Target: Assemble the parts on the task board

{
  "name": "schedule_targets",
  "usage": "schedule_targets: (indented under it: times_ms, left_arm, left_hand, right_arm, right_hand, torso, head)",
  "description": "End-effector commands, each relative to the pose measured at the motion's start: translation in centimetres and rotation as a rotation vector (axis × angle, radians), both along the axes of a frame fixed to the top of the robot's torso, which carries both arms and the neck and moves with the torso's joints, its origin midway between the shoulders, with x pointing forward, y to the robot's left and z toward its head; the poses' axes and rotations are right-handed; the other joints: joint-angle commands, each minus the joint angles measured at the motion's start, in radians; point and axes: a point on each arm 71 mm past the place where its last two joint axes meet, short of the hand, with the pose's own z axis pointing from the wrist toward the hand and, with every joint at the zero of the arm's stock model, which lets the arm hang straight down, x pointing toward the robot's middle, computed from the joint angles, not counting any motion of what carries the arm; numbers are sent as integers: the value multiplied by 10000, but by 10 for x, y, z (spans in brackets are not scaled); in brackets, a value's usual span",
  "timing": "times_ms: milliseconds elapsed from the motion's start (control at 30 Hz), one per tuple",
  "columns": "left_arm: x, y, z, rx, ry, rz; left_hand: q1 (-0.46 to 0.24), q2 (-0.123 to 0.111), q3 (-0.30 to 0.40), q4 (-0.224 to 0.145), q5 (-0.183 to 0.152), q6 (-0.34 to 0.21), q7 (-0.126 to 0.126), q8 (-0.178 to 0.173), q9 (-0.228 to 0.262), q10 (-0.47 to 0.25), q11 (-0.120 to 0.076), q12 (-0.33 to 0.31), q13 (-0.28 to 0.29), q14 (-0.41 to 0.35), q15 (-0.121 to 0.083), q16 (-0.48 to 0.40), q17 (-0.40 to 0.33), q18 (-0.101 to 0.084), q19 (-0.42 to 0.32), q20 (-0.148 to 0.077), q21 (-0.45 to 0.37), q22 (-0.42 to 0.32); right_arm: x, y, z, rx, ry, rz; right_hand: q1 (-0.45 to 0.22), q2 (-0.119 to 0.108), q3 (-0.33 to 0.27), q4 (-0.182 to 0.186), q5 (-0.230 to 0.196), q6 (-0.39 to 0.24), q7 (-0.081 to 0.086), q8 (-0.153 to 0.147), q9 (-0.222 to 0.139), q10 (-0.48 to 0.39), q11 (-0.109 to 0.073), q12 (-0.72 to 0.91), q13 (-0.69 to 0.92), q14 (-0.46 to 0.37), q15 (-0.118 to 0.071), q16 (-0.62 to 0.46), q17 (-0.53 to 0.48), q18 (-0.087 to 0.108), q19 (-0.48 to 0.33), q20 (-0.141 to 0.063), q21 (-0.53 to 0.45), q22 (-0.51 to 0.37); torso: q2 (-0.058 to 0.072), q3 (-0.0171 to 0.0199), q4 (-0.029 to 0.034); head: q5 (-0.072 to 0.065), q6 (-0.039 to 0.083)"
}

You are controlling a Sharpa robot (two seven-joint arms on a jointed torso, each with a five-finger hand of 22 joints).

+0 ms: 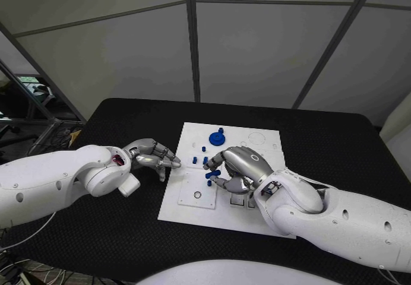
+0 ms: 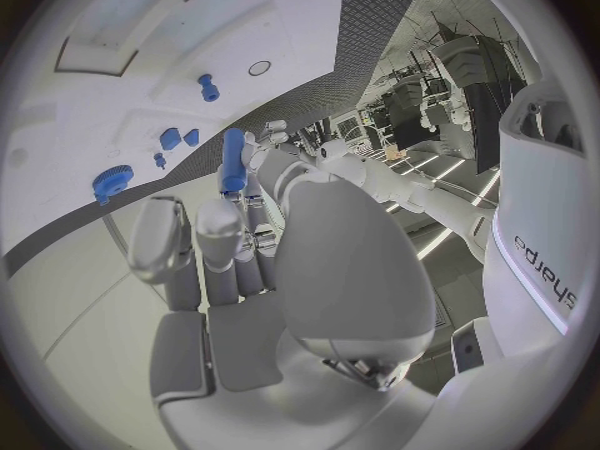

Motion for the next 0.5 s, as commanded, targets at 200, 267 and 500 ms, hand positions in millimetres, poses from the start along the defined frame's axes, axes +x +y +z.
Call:
schedule_targets:
  times_ms: [200,267,500]
  left_arm:
    - [16,16,19,88,-519,102]
    - [21,18,25,67,-765,243]
    - [32,24,34,-217,-1325,883]
  left_hand:
    - [89,24,-19,-56,-3,-75,-21,65,-15,65,-16,-42,-12,66,-24,57,-15,62,64,-15,-48,-12]
    - [74,33,-22,-44,-7,-75,-14,70,-14,69,-11,-48,-18,64,-20,55,-19,60,64,-14,-49,-13]
    - [57,33,-29,-34,-10,-76,-11,73,-15,71,-8,-53,-24,62,-16,52,-23,58,62,-14,-50,-13]
  right_arm:
    - [2,12,-2,-237,24,203]
    - [3,14,-3,-267,39,237]
    - [4,23,-5,-313,137,354]
  right_hand:
    - [-17,63,55,11,62,-9,-5,-11,-14,428,-358,51,16,78,-7,81,42,-98,90,-2,58,42]
    - [-18,63,55,11,62,-9,-4,-11,-14,428,-358,50,16,79,-7,83,47,-99,94,-2,61,47]
    - [-30,69,62,14,53,-5,-1,-11,-14,427,-354,32,15,92,-5,116,108,-116,145,-1,108,110]
  torso:
    - [7,1,-13]
    - [9,5,-13]
    - [16,5,1]
  head:
    - [133,-75]
    - [148,-86]
    - [230,-165]
